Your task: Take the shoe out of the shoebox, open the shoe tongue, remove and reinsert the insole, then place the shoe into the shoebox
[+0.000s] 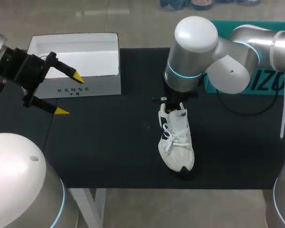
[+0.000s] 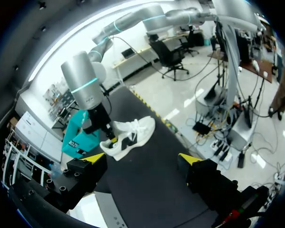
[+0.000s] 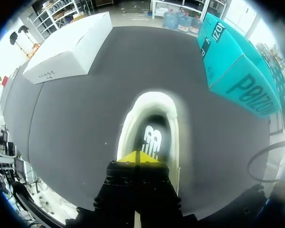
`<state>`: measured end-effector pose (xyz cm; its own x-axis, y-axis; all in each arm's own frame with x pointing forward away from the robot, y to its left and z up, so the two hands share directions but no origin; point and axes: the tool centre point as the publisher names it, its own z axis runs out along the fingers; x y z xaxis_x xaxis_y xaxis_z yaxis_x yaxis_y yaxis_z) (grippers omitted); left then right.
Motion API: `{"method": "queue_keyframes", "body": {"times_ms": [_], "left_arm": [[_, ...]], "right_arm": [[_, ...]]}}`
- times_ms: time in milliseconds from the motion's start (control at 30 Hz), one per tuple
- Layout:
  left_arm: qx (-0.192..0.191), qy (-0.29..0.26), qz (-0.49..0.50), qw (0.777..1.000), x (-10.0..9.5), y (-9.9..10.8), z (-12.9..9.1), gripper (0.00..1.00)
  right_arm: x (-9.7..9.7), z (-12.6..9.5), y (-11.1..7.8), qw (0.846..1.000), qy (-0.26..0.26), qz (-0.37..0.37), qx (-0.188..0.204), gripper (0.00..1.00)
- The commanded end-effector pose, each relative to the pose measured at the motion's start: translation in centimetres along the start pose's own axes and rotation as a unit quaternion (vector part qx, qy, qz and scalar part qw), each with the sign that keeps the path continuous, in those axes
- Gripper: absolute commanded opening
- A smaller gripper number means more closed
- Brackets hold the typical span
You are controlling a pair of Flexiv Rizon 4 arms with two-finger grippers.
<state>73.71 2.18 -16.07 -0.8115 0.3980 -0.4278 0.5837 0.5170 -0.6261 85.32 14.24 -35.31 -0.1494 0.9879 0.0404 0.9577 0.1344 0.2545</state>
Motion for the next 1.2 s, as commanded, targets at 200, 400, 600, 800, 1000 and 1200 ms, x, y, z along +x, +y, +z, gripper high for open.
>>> {"method": "queue_keyframes", "body": {"times_ms": [200, 400, 600, 800, 1000, 1200], "left_arm": [[-0.001, 0.002, 0.0, 1.0, 0.0, 0.0, -0.1, 1.0], [-0.001, 0.002, 0.0, 1.0, 0.0, 0.0, -0.1, 1.0], [-0.001, 0.002, 0.0, 1.0, 0.0, 0.0, -0.1, 1.0], [-0.001, 0.002, 0.0, 1.0, 0.0, 0.0, -0.1, 1.0], [-0.001, 0.002, 0.0, 1.0, 0.0, 0.0, -0.1, 1.0], [-0.001, 0.002, 0.0, 1.0, 0.0, 0.0, -0.1, 1.0]], "right_arm": [[-1.8, -0.5, 1.0, 0.991, 0.085, -0.011, -0.1, 0.0], [-1.3, -5.3, 0.7, 0.991, 0.088, -0.008, -0.101, 0.0], [-1.3, -5.3, 0.7, 0.991, 0.088, -0.008, -0.101, 0.0], [-1.3, -5.3, 0.7, 0.991, 0.088, -0.008, -0.101, 0.0], [-1.3, -5.3, 0.7, 0.991, 0.088, -0.008, -0.101, 0.0], [-1.3, -5.3, 0.7, 0.991, 0.088, -0.008, -0.101, 0.0]]}}
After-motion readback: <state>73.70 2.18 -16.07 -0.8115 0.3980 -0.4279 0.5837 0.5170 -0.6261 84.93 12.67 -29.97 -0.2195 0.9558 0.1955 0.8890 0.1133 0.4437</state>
